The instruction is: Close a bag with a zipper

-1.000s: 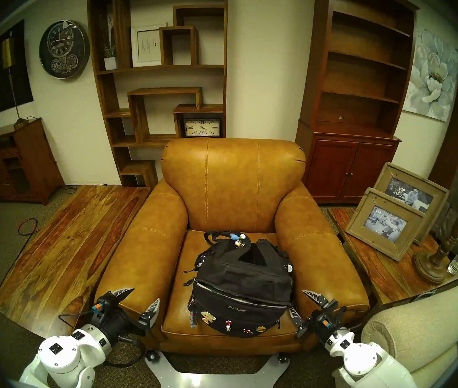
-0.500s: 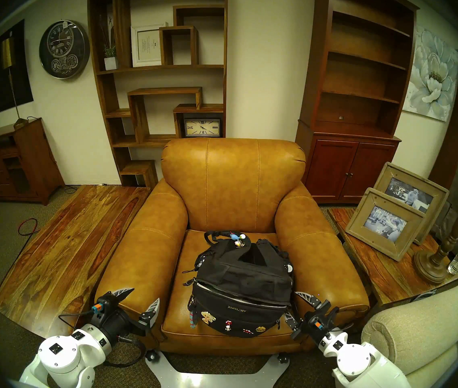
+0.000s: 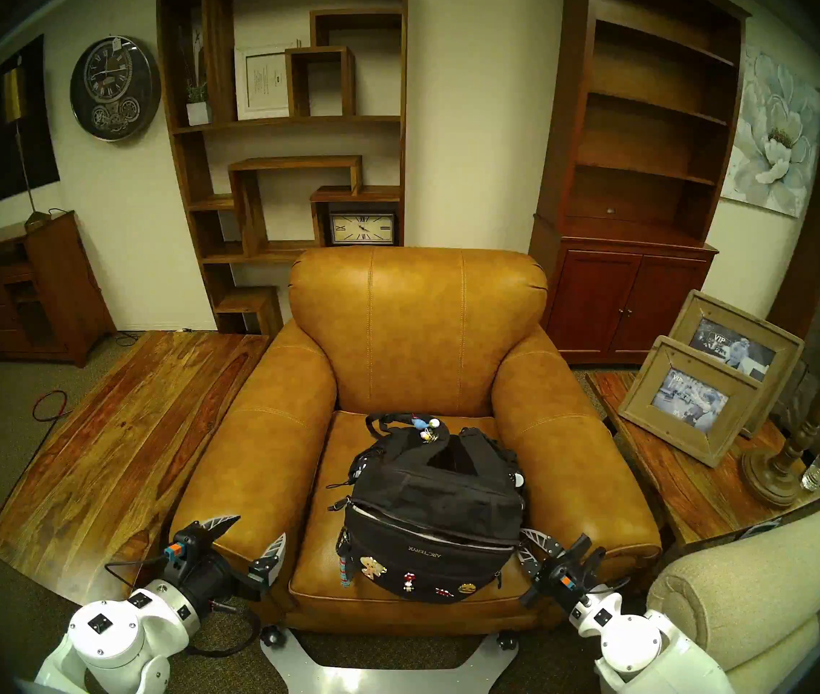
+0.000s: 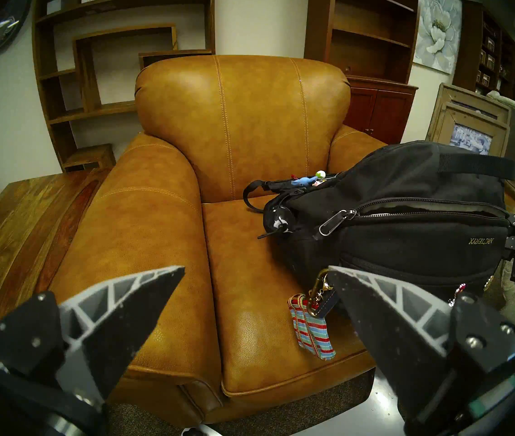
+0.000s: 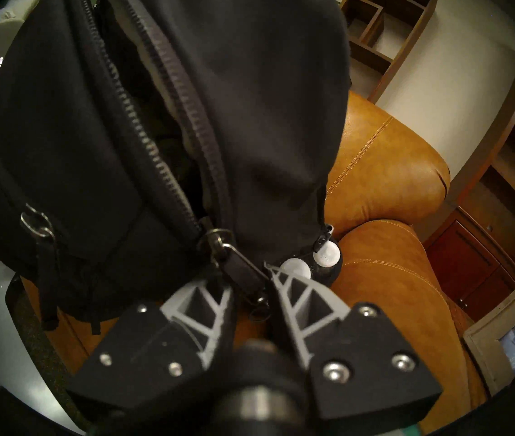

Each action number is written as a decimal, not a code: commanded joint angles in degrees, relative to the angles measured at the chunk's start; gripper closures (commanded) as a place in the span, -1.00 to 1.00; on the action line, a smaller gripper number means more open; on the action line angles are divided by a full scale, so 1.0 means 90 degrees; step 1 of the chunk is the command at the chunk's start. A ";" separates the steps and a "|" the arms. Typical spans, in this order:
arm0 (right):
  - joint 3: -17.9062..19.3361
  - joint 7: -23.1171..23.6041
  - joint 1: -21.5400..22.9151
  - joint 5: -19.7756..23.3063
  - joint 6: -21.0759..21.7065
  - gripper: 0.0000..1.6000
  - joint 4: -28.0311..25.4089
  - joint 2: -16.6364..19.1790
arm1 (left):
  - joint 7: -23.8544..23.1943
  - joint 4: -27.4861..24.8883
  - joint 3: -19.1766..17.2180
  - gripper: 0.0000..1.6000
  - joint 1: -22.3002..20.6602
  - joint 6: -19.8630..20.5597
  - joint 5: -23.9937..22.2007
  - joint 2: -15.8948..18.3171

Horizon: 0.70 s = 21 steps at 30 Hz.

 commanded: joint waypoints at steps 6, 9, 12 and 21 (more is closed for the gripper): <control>0.0254 -0.0656 -0.0938 -0.0832 0.0118 0.70 -0.0988 0.0202 | -0.0016 -0.0108 0.0015 -1.00 -0.0007 -0.0009 -0.0004 -0.0002; 0.0296 -0.0829 -0.1080 -0.1034 0.0165 0.85 -0.1130 0.0160 | -0.0017 -0.0109 0.0014 -1.00 -0.0007 -0.0009 -0.0003 -0.0003; 0.0315 -0.1000 -0.1182 -0.1311 0.0261 1.00 -0.1273 0.0138 | -0.0018 -0.0110 0.0013 -1.00 -0.0007 -0.0008 -0.0002 -0.0004; 0.0406 -0.1422 -0.1396 -0.1923 0.0511 1.00 -0.1612 0.0107 | -0.0021 -0.0110 0.0012 -1.00 -0.0007 -0.0007 0.0000 -0.0007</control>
